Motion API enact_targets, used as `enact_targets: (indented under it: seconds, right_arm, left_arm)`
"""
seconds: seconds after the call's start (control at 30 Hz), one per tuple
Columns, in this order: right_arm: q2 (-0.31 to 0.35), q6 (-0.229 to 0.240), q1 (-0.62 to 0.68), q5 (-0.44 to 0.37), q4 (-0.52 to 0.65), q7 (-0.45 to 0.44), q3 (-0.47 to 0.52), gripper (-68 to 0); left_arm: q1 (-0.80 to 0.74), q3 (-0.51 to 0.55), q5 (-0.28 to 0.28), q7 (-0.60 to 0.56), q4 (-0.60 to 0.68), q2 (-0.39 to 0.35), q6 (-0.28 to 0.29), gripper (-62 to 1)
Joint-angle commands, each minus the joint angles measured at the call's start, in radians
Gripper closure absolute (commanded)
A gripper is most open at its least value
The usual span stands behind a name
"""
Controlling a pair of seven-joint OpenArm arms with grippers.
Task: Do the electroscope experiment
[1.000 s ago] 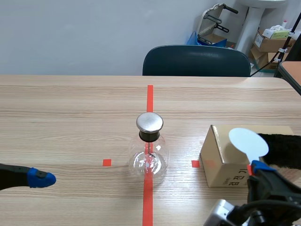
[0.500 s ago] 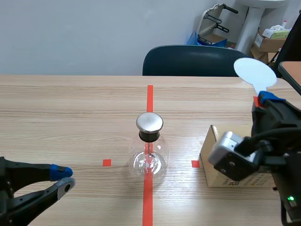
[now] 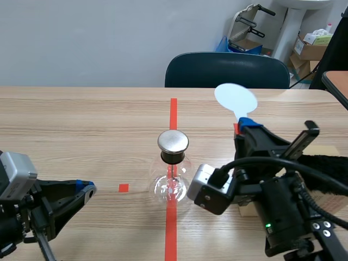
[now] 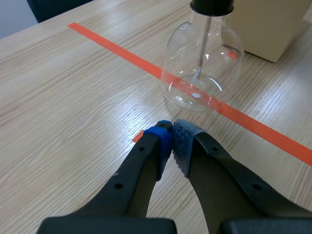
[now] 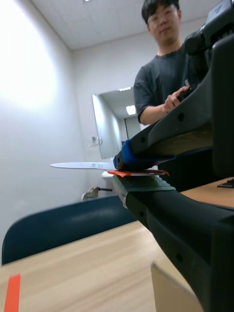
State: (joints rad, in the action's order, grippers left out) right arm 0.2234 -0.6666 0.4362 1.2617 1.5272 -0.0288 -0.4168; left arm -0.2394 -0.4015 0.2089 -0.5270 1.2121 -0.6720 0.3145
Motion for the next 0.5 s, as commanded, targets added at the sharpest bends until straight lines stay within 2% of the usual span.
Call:
enact_targets:
  seconds: [0.0,0.23,0.4,0.47]
  right_arm:
    - [-0.003,-0.017,-0.018,0.007,-0.004,0.009,-0.003,-1.1]
    - [-0.030,-0.029,-0.020,0.057,-0.075,0.042,-0.023,-1.1]
    - [-0.030,-0.033,-0.020,0.070,-0.078,0.062,-0.023,-1.1]
    - [-0.030,-0.033,-0.019,0.081,-0.078,0.069,-0.023,-1.1]
  left_arm:
    - [0.011,-0.007,0.007,-0.014,0.003,0.008,0.000,-4.0]
    - [0.074,-0.064,-0.011,-0.015,-0.089,0.053,-0.014,-4.0]
    - [0.105,-0.102,-0.016,-0.015,-0.143,0.084,-0.018,-3.9]
    - [0.110,-0.115,-0.020,-0.016,-0.157,0.094,-0.037,-3.3]
